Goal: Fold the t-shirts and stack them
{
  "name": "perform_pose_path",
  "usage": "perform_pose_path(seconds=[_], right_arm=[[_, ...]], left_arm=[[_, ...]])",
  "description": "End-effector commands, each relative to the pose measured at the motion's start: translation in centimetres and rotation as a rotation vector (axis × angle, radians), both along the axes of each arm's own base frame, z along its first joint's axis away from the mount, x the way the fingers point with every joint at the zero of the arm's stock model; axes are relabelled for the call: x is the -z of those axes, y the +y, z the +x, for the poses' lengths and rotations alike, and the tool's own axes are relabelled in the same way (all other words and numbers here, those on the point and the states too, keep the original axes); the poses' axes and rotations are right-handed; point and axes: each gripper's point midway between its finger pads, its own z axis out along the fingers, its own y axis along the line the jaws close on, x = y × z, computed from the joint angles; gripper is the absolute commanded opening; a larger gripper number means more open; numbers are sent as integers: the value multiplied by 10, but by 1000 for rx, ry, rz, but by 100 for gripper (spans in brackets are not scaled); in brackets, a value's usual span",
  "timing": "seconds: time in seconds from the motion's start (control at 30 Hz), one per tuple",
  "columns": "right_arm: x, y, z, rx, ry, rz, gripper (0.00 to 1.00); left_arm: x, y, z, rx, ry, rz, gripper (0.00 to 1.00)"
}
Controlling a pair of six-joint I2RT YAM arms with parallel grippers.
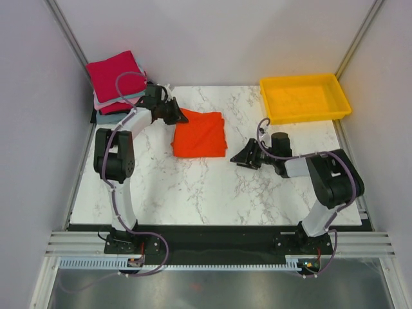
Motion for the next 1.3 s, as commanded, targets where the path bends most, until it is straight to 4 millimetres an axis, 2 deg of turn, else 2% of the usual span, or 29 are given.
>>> perform_pose_path(seconds=[0.0,0.03,0.1,0.13,0.23,0.27,0.33,0.37,0.5,0.83,0.9,0.93,1.1,1.17,1.27], right_arm=[[-11,-12,-16,41,-111,-53,66],[-1,-15,-32,44,-92,-66,66],[-4,-11,-44,37,-130,-71,67],[6,-14,-53,49,-121,-93,67],[13,-8,-65,30,-141,-99,67],[12,-7,-65,28,-148,-94,67],[13,-7,-63,22,-169,-105,68],[14,-7,-63,17,-165,-106,68],[23,-4,-62,10,-136,-97,67],[29,-1,-62,-4,-107,-92,67],[31,0,-62,-6,-98,-93,67],[31,0,-62,-7,-99,-93,67],[32,1,-62,-11,-89,-89,67],[34,1,-62,-12,-84,-88,66],[34,1,-62,-13,-80,-85,66]], left_arm=[[-54,23,8,55,-104,36,2],[-54,27,7,64,-92,42,2],[-70,36,14,70,-123,27,2],[-75,40,17,75,-138,34,2],[-91,56,28,88,-174,72,2],[-107,61,33,89,-200,95,2],[-107,74,42,95,-215,154,2],[-121,78,46,93,-238,175,2],[-145,118,62,15,-306,222,2],[-219,140,77,-41,-499,282,2],[-231,144,78,-52,-526,283,2],[-243,144,77,-58,-553,284,2],[-273,150,74,-78,-619,260,2],[-289,159,72,-102,-651,244,2],[-303,167,71,-114,-684,232,2]])
